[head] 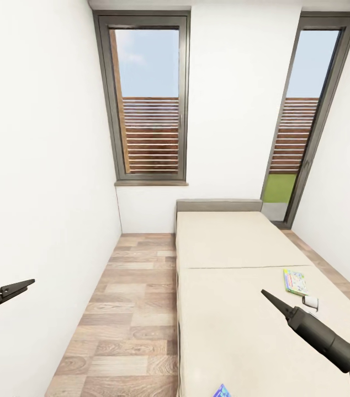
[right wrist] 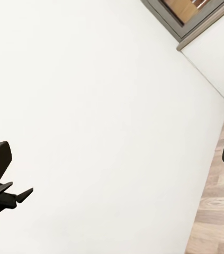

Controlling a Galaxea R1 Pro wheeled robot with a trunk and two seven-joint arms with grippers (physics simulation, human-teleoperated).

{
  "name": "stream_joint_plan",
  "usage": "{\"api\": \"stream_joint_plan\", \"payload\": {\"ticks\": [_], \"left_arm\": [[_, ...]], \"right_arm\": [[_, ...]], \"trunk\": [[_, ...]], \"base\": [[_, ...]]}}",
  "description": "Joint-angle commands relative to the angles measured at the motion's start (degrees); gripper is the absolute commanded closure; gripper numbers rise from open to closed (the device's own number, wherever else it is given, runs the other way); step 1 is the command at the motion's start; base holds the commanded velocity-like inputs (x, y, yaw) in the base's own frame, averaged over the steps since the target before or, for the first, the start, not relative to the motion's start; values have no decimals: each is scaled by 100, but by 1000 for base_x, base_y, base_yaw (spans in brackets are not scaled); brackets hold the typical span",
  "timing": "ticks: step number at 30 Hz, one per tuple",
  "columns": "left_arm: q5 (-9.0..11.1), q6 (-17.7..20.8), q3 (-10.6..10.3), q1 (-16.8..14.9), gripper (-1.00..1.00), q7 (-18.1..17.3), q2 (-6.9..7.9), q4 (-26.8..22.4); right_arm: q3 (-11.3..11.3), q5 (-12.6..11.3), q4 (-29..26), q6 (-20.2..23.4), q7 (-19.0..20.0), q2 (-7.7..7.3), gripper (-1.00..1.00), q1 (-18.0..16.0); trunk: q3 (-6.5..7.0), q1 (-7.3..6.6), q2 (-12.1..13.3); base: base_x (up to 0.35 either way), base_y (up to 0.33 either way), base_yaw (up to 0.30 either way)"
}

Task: Put all the toys in the child's room - the three board games (two on the bed and one on the table), the two jigsaw puzzles on the table, and the tennis ball on the table - inside the toy box on the table in the child's room.

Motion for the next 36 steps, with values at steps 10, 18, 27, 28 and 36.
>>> {"api": "stream_joint_plan", "payload": {"ticks": [10, 18, 27, 28, 36], "left_arm": [[-60, 60, -7, -6, -100, -51, -5, -4], [-58, 60, -197, -6, -100, -51, -17, -4], [-57, 60, -276, -6, -100, -51, -20, -4], [-58, 61, -279, -6, -100, -51, -20, -4], [-57, 60, -287, -6, -100, -51, -20, -4]], "right_arm": [[-10, -37, 41, 203, -94, -15, -100, -3], [-18, -27, 134, 279, -220, 31, -100, -3], [-43, -36, 749, 275, -391, -29, -100, -3], [-46, -37, 809, 274, -397, -31, -100, -3], [-182, -40, 1161, 258, -410, -47, -100, 18]], "trunk": [[-4, 3, -6], [-4, 3, -6], [-4, 3, -6], [-4, 3, -6], [-4, 3, -6]], "base": [[0, 0, 0], [0, 0, 0], [0, 0, 0], [0, 0, 0], [0, 0, 0]]}}
